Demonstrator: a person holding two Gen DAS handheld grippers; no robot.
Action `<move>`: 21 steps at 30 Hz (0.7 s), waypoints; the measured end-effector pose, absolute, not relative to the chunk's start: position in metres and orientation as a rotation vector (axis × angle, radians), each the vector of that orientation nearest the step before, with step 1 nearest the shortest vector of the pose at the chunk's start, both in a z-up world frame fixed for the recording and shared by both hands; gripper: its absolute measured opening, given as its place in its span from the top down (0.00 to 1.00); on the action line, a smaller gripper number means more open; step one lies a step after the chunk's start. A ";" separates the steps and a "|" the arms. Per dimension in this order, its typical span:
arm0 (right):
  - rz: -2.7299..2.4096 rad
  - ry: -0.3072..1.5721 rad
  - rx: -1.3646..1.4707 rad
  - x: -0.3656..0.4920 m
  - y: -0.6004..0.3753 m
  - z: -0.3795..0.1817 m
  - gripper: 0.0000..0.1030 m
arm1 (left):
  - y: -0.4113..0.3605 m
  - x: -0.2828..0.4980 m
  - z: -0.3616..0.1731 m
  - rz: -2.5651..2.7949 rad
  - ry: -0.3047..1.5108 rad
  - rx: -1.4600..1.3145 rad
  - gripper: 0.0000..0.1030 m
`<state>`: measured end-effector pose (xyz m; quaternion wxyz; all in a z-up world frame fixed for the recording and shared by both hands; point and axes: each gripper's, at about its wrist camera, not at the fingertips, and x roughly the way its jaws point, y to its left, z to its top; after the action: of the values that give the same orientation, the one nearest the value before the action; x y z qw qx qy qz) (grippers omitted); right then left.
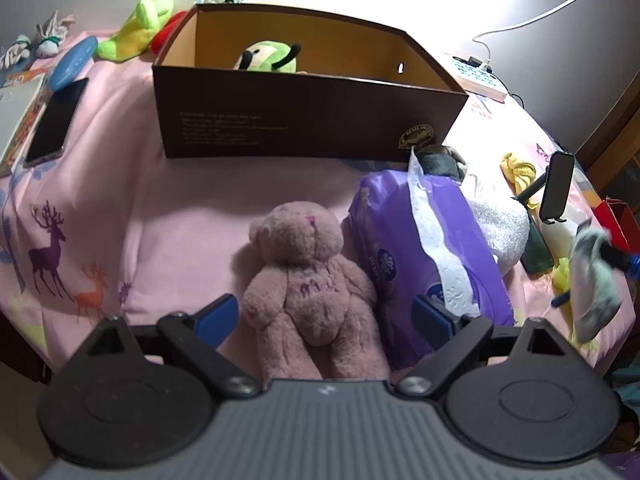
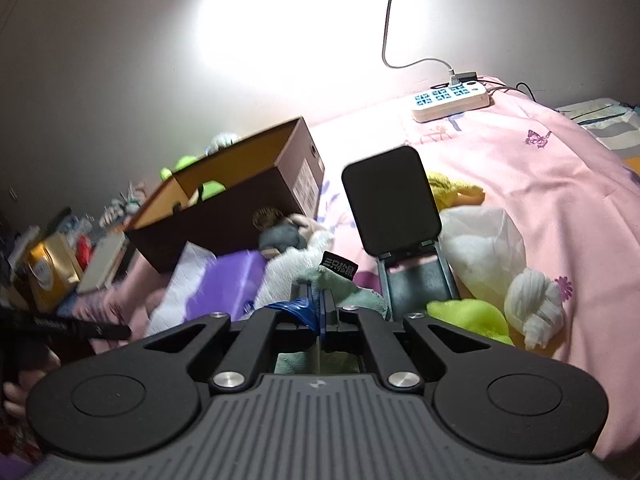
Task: Organize soft objects
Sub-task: 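Carry the teal pouch into the brown box and release it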
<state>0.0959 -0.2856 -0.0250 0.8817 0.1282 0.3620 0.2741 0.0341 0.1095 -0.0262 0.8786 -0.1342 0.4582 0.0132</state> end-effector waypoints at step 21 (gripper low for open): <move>0.845 0.730 0.318 0.281 -0.080 0.034 1.00 | 0.114 0.039 -0.026 -0.009 0.922 -0.283 0.10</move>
<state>0.2810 -0.0796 0.0338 0.8362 0.1503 0.3449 0.3991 0.0386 0.1144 -0.0262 0.8860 -0.1362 0.4432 -0.0045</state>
